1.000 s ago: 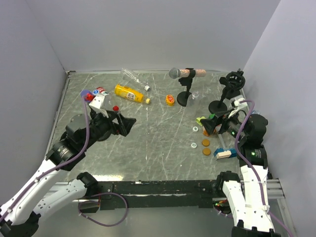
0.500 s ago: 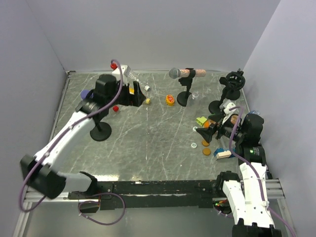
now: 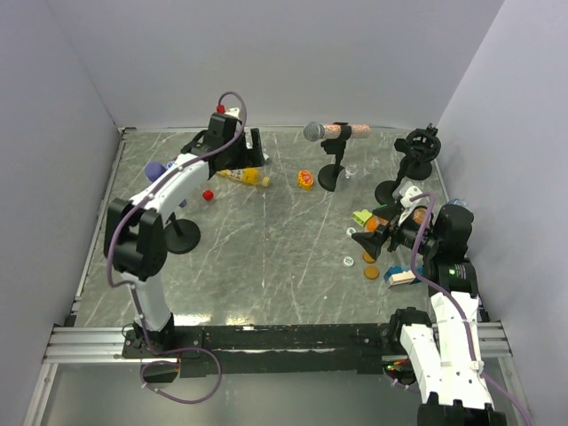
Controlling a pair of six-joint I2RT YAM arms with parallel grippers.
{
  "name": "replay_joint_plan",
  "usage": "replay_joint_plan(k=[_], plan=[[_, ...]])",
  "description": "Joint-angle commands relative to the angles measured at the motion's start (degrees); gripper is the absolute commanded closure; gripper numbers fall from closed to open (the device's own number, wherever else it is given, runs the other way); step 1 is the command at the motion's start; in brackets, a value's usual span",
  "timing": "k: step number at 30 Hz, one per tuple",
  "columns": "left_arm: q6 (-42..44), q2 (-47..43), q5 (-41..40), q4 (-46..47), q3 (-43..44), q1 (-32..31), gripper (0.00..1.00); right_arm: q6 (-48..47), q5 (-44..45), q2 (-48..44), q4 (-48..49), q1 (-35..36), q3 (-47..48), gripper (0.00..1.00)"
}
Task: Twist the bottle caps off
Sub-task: Pick up the plastic bottle from the corner of the board.
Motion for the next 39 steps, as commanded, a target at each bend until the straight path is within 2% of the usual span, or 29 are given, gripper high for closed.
replay_joint_plan(k=[1, 5, 8, 10, 14, 22, 30, 35, 39], plan=[[-9.4, 4.8, -10.3, -0.9, 4.6, 0.2, 0.03, -1.3, 0.1, 0.6, 0.5, 0.8, -0.1, 0.01], [-21.3, 11.2, -18.4, -4.0, 10.6, 0.2, 0.03, -1.3, 0.4, 1.2, 0.3, 1.1, 0.1, 0.01], [-29.9, 16.8, -23.9, -11.0, 17.9, 0.2, 0.03, -1.3, 1.0, 1.2, 0.1, 1.3, 0.1, 0.01], [-34.1, 20.8, -27.3, -16.8, 23.9, 0.2, 0.03, -1.3, 1.5, 1.2, 0.1, 1.3, 0.2, 0.01], [-39.4, 26.1, -30.0, -24.2, 30.1, 0.3, 0.01, -1.1, 1.7, 1.3, 0.2, 1.3, 0.4, 0.01], [-40.7, 28.9, -28.5, -23.4, 30.0, 1.3, 0.04, -1.0, 1.8, 1.5, 0.1, 1.3, 0.5, 0.01], [-39.8, 33.2, -27.9, -25.2, 32.8, 1.8, 0.13, -1.3, 2.5, 1.2, 0.0, 1.2, 0.6, 0.01], [-39.8, 31.4, -26.4, -23.5, 27.7, 1.7, 0.22, -1.3, 2.5, 1.1, -0.1, 1.3, 0.6, 0.01], [-39.6, 28.9, -25.5, -22.1, 23.6, 1.7, 0.36, -1.3, 2.6, 0.7, -0.1, 1.3, 0.6, 0.01]])
